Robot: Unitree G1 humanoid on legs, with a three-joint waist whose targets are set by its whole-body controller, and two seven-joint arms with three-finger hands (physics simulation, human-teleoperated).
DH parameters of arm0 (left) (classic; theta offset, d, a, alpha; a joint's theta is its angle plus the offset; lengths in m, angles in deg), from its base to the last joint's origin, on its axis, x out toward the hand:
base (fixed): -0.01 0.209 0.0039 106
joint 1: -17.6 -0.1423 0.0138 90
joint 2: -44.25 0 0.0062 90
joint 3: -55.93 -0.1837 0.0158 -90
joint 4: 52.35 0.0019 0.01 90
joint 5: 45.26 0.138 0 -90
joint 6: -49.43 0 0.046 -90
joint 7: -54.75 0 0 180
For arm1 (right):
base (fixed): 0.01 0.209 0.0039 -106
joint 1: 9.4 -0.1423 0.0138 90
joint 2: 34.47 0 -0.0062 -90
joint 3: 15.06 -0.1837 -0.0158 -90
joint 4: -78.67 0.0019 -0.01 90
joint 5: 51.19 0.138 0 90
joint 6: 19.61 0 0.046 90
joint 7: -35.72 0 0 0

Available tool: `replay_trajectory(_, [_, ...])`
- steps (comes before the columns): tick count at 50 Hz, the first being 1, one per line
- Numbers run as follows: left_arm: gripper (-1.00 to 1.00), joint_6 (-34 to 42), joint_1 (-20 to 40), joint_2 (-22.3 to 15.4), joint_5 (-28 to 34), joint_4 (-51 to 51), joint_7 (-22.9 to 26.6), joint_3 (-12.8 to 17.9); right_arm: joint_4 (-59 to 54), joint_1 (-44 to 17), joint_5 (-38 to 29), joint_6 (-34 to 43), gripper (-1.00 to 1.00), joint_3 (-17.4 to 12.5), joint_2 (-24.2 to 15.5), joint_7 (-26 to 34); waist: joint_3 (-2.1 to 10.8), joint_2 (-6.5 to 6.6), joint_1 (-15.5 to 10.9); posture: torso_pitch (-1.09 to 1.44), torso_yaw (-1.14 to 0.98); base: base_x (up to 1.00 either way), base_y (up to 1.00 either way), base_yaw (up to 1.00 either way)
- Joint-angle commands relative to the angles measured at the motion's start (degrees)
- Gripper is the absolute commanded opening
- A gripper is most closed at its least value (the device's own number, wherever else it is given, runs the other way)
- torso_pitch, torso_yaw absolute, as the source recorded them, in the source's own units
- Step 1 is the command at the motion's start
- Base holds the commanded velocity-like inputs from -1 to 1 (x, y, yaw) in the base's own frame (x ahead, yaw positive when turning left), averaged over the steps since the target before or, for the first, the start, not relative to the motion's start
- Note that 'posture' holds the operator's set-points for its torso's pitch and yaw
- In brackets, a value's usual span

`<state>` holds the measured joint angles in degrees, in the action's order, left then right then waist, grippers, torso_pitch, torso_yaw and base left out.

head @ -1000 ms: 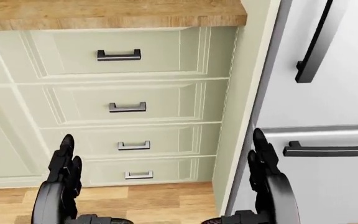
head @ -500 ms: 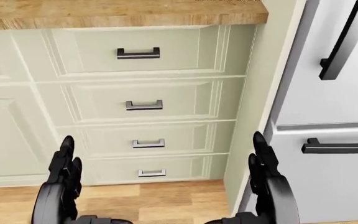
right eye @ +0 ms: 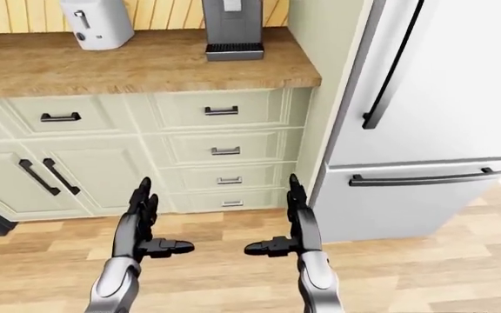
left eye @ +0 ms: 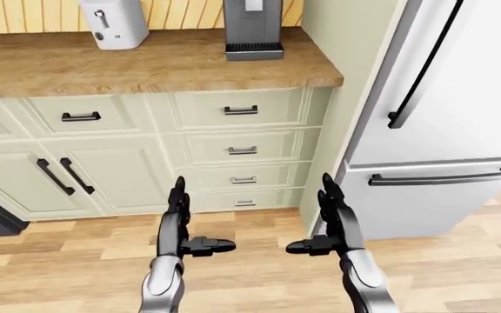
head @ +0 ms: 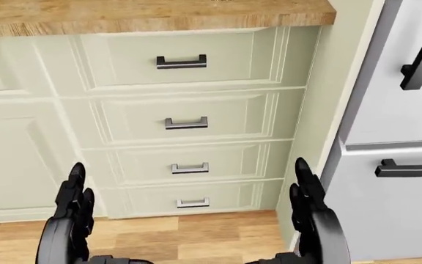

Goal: Navigate to the stove.

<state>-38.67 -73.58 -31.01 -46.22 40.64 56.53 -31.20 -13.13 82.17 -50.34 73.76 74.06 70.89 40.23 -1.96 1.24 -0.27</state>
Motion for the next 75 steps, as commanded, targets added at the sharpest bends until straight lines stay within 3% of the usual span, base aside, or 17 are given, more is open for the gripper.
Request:
replay_trajectory(1, [1.00,-2.0,1.3,0.2,-0.1,-2.7,0.4,-0.7,2.5,-1.1,0.1,-2.2,1.00,-0.7,-0.4,-0.4,0.83,-0.05,0.2,0.00,0.00,0.00,0.16,0.00])
replay_trajectory(8, [1.00,-2.0,1.3,0.2,-0.1,-2.7,0.4,-0.7,2.5,-1.0,0.1,-2.1,1.00,-0.7,-0.4,-0.4,1.22,-6.10,0.5,0.00,0.00,0.00,0.16,0.00])
replay_trajectory(9, [1.00,-2.0,1.3,0.2,-0.1,-2.7,0.4,-0.7,3.2,-0.9,0.0,-1.6,1.00,-0.6,-0.3,-0.4,1.00,-3.75,1.1,0.00,0.00,0.00,0.15,0.00])
replay_trajectory(12, [1.00,-2.0,1.3,0.2,-0.1,-2.7,0.4,-0.7,3.0,-0.9,0.0,-1.7,1.00,-0.6,-0.4,-0.4,1.44,-4.33,0.8,0.00,0.00,0.00,0.16,0.00])
replay_trajectory(17, [1.00,-2.0,1.3,0.2,-0.1,-2.7,0.4,-0.7,1.5,-1.3,0.0,-2.7,1.00,-0.7,-0.4,-0.3,0.77,-1.72,0.7,0.00,0.00,0.00,0.16,0.00])
replay_trajectory(21, [1.00,-2.0,1.3,0.2,-0.1,-2.7,0.4,-0.7,1.1,-1.6,0.1,-2.9,1.00,-0.8,-0.4,-0.3,1.64,4.26,0.7,0.00,0.00,0.00,0.15,0.00])
replay_trajectory(32, [1.00,-2.0,1.3,0.2,-0.1,-2.7,0.4,-0.7,1.4,-1.4,0.5,-2.8,1.00,-0.9,-0.4,-0.2,0.83,-1.95,0.2,0.00,0.00,0.00,0.16,0.00])
replay_trajectory(36, [1.00,-2.0,1.3,0.2,-0.1,-2.7,0.4,-0.7,1.2,-1.5,0.6,-3.0,1.00,-0.9,-0.5,-0.1,1.20,-6.10,0.4,0.00,0.00,0.00,0.15,0.00])
replay_trajectory(37, [1.00,-2.0,1.3,0.2,-0.1,-2.7,0.4,-0.7,1.0,-1.5,0.6,-3.2,1.00,-1.0,-0.5,-0.1,0.98,-3.60,1.0,0.00,0.00,0.00,0.16,0.00])
replay_trajectory(40, [1.00,-2.0,1.3,0.2,-0.1,-2.7,0.4,-0.7,1.3,-1.4,0.6,-3.0,1.00,-0.9,-0.4,-0.1,1.50,-4.39,0.8,0.00,0.00,0.00,0.15,0.00])
replay_trajectory(45, [1.00,-2.0,1.3,0.2,-0.1,-2.7,0.4,-0.7,1.4,-1.4,0.5,-2.8,1.00,-0.9,-0.4,-0.2,0.75,-1.63,0.7,0.00,0.00,0.00,0.16,0.00])
replay_trajectory(49, [1.00,-2.0,1.3,0.2,-0.1,-2.7,0.4,-0.7,2.0,-1.2,0.5,-2.2,1.00,-0.8,-0.4,-0.2,1.63,4.32,0.7,0.00,0.00,0.00,0.15,0.00])
replay_trajectory(59, [1.00,-2.0,1.3,0.2,-0.1,-2.7,0.4,-0.7,2.2,-1.2,0.2,-1.8,1.00,-0.6,-0.4,-0.3,0.84,-1.17,0.2,0.00,0.00,0.00,0.15,0.00])
replay_trajectory(64, [1.00,-2.0,1.3,0.2,-0.1,-2.7,0.4,-0.7,1.8,-1.4,0.4,-2.1,1.00,-0.8,-0.4,-0.2,1.22,-6.10,0.4,0.00,0.00,0.00,0.15,0.00])
replay_trajectory(65, [1.00,-2.0,1.3,0.2,-0.1,-2.7,0.4,-0.7,1.8,-1.4,0.5,-2.1,1.00,-0.9,-0.4,-0.2,1.04,-3.68,1.1,0.00,0.00,0.00,0.15,0.00])
replay_trajectory(69, [1.00,-2.0,1.3,0.2,-0.1,-2.7,0.4,-0.7,2.2,-1.1,0.6,-2.0,1.00,-0.8,-0.4,-0.1,1.63,-4.11,0.7,0.00,0.00,0.00,0.16,0.00])
replay_trajectory(75, [1.00,-2.0,1.3,0.2,-0.1,-2.7,0.4,-0.7,1.9,-1.3,0.7,-2.2,1.00,-0.9,-0.4,-0.2,0.75,0.00,0.8,0.00,0.00,0.00,0.18,0.00])
